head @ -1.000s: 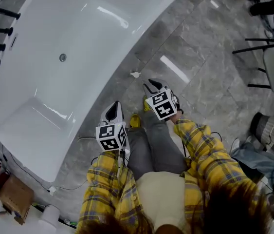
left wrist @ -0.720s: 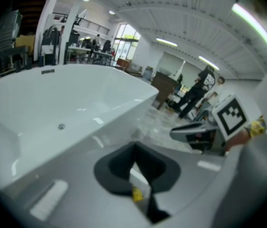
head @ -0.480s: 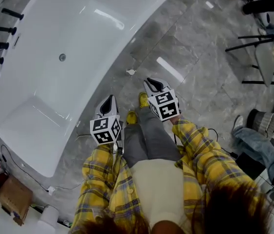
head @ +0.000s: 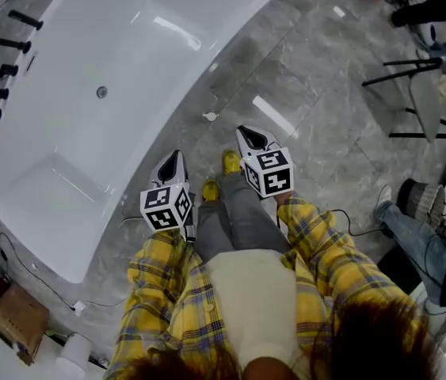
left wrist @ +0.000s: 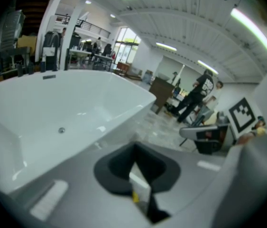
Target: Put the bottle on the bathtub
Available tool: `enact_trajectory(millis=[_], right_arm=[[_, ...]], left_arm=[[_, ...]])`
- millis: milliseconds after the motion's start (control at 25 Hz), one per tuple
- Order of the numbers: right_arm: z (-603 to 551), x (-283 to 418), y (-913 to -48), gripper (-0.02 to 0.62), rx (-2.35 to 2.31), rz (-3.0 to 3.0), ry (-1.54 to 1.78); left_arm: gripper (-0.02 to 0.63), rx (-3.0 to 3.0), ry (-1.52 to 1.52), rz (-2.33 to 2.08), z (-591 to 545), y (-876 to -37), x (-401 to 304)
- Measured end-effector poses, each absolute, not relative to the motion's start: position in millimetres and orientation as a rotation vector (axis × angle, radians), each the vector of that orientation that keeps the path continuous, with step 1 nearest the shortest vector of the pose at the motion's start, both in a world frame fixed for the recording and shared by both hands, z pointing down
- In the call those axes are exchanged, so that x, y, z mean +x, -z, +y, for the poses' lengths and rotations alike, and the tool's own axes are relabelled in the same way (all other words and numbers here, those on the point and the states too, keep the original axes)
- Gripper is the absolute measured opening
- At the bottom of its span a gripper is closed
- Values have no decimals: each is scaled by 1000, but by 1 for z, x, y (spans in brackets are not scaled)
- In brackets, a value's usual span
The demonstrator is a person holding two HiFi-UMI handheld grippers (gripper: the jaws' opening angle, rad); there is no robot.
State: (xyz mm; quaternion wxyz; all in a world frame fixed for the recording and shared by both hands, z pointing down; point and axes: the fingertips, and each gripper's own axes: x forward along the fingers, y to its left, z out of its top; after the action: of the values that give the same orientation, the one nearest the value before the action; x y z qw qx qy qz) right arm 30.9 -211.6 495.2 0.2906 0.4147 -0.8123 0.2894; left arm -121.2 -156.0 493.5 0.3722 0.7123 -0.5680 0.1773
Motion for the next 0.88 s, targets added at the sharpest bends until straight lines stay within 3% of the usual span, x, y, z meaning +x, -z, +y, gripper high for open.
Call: enact_trajectory(millis=[880], right_arm=[[-200, 42, -467, 14, 1173, -2147, -794]], left_arm=[[7, 1862, -446, -1452, -155, -473, -120]])
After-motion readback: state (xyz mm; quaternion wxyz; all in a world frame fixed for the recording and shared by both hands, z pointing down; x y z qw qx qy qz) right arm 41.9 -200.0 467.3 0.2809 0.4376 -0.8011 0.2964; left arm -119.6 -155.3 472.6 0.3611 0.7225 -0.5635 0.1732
